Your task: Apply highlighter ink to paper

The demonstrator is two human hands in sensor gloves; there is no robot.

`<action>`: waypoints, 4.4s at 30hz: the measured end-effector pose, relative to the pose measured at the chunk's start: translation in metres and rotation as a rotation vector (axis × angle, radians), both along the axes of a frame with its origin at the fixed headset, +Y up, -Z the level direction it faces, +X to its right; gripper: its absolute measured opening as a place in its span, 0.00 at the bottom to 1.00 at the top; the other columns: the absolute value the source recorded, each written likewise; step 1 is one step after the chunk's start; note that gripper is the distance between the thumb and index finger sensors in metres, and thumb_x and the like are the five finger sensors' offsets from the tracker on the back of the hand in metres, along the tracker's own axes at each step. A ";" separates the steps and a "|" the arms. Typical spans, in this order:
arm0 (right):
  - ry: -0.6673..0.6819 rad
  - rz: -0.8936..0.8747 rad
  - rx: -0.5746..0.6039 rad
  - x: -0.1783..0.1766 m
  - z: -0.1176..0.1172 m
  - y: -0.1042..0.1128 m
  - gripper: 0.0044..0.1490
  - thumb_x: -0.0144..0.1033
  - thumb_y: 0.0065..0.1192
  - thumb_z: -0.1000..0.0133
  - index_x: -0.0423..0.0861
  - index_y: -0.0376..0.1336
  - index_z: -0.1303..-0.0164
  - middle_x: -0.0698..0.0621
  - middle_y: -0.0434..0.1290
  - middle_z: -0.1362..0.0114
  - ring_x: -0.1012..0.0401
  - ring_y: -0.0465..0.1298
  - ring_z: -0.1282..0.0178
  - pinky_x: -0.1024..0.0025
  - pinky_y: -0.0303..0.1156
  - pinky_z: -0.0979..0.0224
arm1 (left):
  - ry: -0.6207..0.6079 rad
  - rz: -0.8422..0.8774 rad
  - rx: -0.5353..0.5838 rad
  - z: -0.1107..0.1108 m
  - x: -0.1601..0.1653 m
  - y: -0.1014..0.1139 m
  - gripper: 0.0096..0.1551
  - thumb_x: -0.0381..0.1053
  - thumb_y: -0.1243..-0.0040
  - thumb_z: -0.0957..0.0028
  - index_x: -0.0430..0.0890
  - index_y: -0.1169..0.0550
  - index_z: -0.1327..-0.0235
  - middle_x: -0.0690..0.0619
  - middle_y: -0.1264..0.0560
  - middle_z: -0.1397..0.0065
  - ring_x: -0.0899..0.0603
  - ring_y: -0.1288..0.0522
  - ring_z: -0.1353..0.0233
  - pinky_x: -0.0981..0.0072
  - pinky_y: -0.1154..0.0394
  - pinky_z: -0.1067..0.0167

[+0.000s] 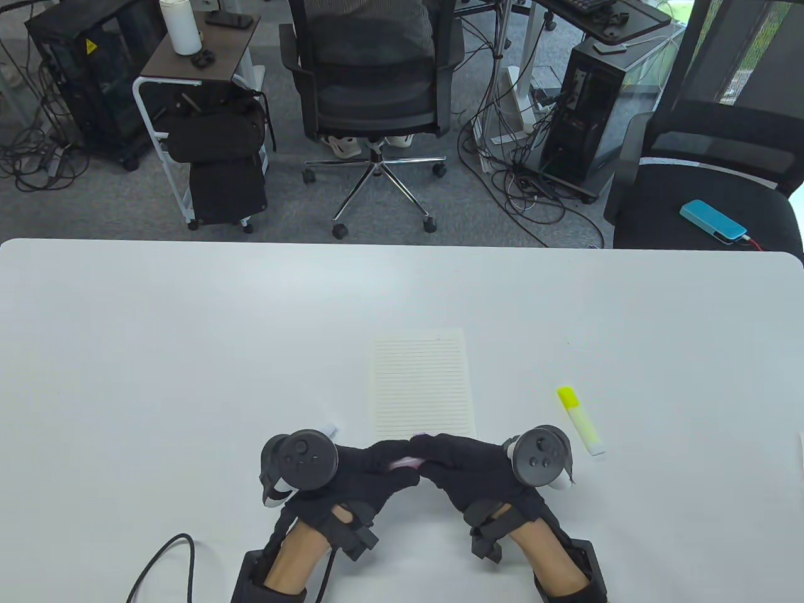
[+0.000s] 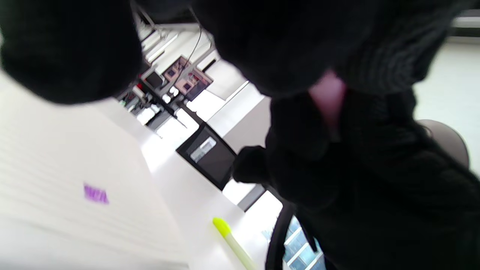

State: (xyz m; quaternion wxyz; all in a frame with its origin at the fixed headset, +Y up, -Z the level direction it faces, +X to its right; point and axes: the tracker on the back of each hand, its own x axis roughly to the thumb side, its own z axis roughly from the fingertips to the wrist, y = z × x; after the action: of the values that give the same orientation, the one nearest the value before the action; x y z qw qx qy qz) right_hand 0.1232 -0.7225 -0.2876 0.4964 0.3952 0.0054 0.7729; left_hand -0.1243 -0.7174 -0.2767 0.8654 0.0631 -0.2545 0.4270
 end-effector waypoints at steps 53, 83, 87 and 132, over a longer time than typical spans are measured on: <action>-0.332 0.423 -0.041 -0.002 -0.013 -0.037 0.27 0.37 0.58 0.32 0.48 0.60 0.21 0.38 0.75 0.36 0.47 0.78 0.50 0.41 0.70 0.34 | 0.180 -0.758 -0.325 -0.003 0.003 -0.023 0.35 0.56 0.41 0.53 0.54 0.28 0.29 0.53 0.39 0.18 0.32 0.47 0.19 0.29 0.52 0.29; -0.348 0.585 -0.030 -0.015 -0.015 -0.042 0.27 0.38 0.57 0.32 0.49 0.61 0.22 0.39 0.75 0.36 0.48 0.78 0.51 0.41 0.70 0.34 | 0.080 -0.885 -0.455 -0.002 0.027 -0.047 0.39 0.63 0.45 0.52 0.54 0.34 0.26 0.53 0.42 0.18 0.32 0.47 0.20 0.28 0.57 0.29; -0.323 0.556 -0.071 -0.016 -0.014 -0.037 0.25 0.37 0.60 0.34 0.47 0.65 0.26 0.38 0.77 0.40 0.47 0.79 0.54 0.40 0.71 0.36 | 0.079 -0.877 -0.462 -0.003 0.027 -0.047 0.39 0.63 0.45 0.52 0.54 0.34 0.26 0.53 0.42 0.18 0.32 0.47 0.20 0.28 0.57 0.29; -0.421 0.559 -0.072 -0.015 -0.005 -0.027 0.25 0.37 0.59 0.34 0.45 0.65 0.26 0.38 0.78 0.41 0.48 0.79 0.56 0.41 0.71 0.37 | 0.069 -0.859 -0.492 -0.003 0.026 -0.048 0.40 0.64 0.45 0.53 0.53 0.35 0.26 0.53 0.44 0.18 0.33 0.47 0.21 0.28 0.56 0.29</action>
State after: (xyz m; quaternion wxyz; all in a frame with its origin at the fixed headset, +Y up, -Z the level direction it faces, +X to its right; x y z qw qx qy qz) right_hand 0.1078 -0.7495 -0.2923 0.2696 0.1928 0.0384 0.9427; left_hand -0.0983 -0.7654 -0.2801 0.9603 -0.2396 -0.1202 0.0771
